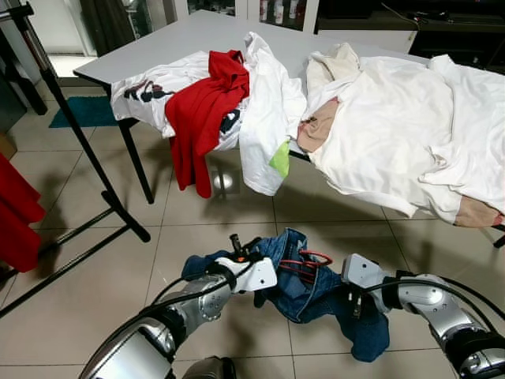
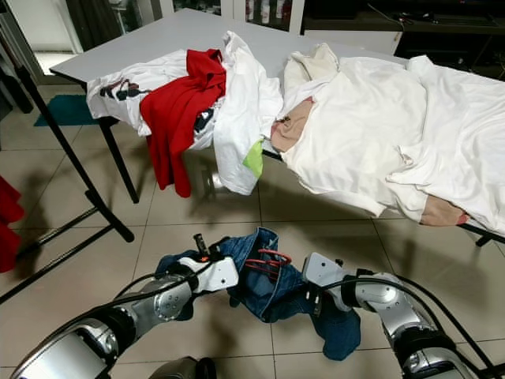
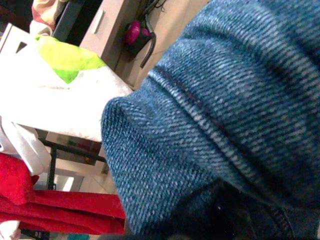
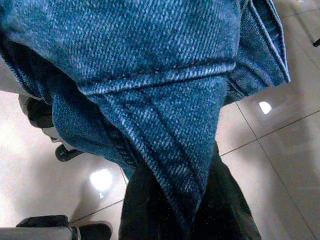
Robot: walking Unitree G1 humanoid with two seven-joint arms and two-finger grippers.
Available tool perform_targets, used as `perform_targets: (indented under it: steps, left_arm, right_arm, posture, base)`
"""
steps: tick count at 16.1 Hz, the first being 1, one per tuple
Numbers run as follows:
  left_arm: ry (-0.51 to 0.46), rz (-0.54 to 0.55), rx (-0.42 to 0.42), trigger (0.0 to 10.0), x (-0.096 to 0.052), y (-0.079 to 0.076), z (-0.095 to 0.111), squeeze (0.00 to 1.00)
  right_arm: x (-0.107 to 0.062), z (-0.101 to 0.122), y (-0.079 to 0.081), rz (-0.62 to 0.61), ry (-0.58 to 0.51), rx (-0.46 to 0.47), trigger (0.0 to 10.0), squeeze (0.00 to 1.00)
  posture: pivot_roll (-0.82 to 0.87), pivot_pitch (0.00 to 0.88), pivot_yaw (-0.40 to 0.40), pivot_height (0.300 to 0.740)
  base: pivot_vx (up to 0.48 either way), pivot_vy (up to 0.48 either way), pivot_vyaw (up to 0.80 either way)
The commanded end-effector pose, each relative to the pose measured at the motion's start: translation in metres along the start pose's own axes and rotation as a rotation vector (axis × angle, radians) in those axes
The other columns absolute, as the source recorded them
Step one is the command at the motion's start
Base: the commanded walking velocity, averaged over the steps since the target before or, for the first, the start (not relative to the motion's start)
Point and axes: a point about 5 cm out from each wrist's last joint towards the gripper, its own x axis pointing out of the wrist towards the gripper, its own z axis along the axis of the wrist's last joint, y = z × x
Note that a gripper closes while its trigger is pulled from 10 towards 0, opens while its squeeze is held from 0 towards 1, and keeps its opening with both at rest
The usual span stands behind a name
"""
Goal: Hang hanger
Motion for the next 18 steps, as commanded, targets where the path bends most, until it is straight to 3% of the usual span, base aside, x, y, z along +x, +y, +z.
perform_targets:
  steps: [1,18]
  left_arm:
    - [-0.044,0.034,0.007,10.0,0.0051,0.0079,0.0082,0.00]
    - [-0.048,0.034,0.006,10.0,0.0051,0.0080,0.0086,0.00]
  right_arm:
    - [-0.0014,0.0038,-0.0036,-0.007,-0.016,-0.020,0.0,0.00]
    - [-0.0013,0.0039,-0.0036,-0.007,-0.016,-0.022,0.0,0.00]
  posture:
    - [0.00,0.008,0.052,0.740]
    - [0.00,0.007,0.051,0.740]
  base:
    - [0.000,0.000,0.00]
    - [0.000,0.000,0.00]
